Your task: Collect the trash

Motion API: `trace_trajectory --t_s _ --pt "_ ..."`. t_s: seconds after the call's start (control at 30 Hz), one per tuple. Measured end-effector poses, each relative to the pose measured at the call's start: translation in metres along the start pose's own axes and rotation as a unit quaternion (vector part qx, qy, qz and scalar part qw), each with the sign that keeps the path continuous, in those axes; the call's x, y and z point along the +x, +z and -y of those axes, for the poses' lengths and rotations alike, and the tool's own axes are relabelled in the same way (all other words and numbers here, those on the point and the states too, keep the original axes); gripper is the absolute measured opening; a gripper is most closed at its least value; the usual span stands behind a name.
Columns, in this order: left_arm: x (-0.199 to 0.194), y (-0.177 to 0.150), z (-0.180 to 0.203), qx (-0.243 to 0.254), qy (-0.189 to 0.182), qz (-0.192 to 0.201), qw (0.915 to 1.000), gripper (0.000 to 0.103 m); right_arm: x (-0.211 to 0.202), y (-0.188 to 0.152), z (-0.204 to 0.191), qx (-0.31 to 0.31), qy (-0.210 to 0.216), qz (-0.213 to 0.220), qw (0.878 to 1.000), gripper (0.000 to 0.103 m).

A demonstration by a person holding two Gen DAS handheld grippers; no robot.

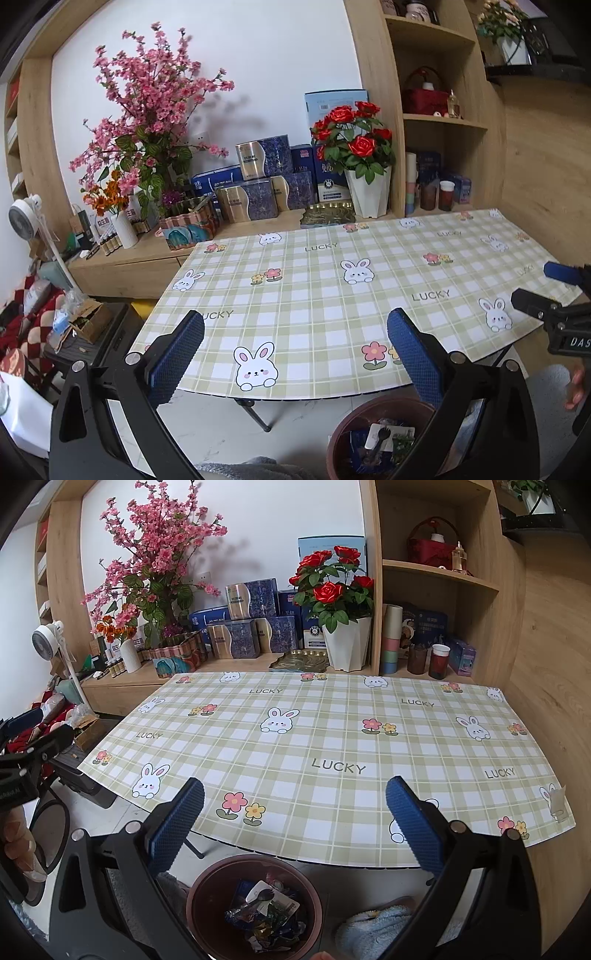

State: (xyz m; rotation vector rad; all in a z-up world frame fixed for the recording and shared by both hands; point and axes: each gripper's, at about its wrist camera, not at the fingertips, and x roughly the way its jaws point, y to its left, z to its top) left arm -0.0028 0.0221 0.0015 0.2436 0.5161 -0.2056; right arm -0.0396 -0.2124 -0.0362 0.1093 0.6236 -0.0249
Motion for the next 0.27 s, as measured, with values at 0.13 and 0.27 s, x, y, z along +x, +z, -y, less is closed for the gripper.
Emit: trace_trajectory --t_s 0.13,0.27 --pt "0.0021 0.0006 0.0015 0.002 0.002 -0.005 1.0000 0.097 0.0000 -0.0001 0.0001 0.001 0.000 0.000 1.000 0.097" --pt "0.0025 0.0014 0.0001 0.000 0.008 -0.005 1.0000 0.097 0.0002 -0.0001 0.0002 0.000 0.000 0.000 1.000 0.097"
